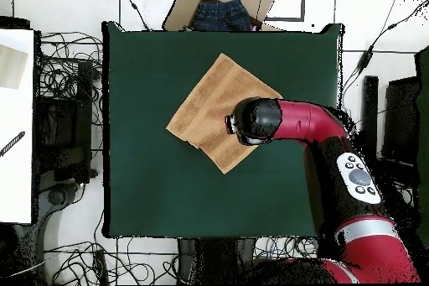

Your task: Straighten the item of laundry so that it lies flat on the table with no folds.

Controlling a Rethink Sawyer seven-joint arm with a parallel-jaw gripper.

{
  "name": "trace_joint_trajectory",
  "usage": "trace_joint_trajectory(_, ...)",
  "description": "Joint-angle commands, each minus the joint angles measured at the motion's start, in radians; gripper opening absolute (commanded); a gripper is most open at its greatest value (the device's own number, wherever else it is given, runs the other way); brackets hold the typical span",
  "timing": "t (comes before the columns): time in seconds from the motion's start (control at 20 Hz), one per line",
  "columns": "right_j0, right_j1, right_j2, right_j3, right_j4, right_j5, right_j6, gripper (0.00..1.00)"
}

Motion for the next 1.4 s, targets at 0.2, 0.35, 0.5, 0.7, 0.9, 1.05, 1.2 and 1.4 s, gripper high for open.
trace_joint_trajectory(0.2,-0.046,0.045,0.125,0.086,-0.106,-0.077,-0.169,1.0)
trace_joint_trajectory(0.35,-0.068,0.057,0.139,0.095,-0.125,-0.086,-0.171,1.0)
trace_joint_trajectory(0.5,-0.083,0.063,0.148,0.105,-0.139,-0.088,-0.158,1.0)
trace_joint_trajectory(0.7,-0.091,0.081,0.155,0.107,-0.152,-0.066,-0.142,1.0)
trace_joint_trajectory(0.9,-0.056,0.096,0.143,0.048,-0.142,0.052,-0.134,1.0)
trace_joint_trajectory(1.05,-0.03,0.098,0.13,0.014,-0.14,0.103,-0.132,1.0)
trace_joint_trajectory(1.2,0.004,0.096,0.114,-0.011,-0.144,0.126,-0.108,1.0)
trace_joint_trajectory(1.4,0.048,0.135,0.099,-0.045,-0.156,0.098,-0.057,1.0)
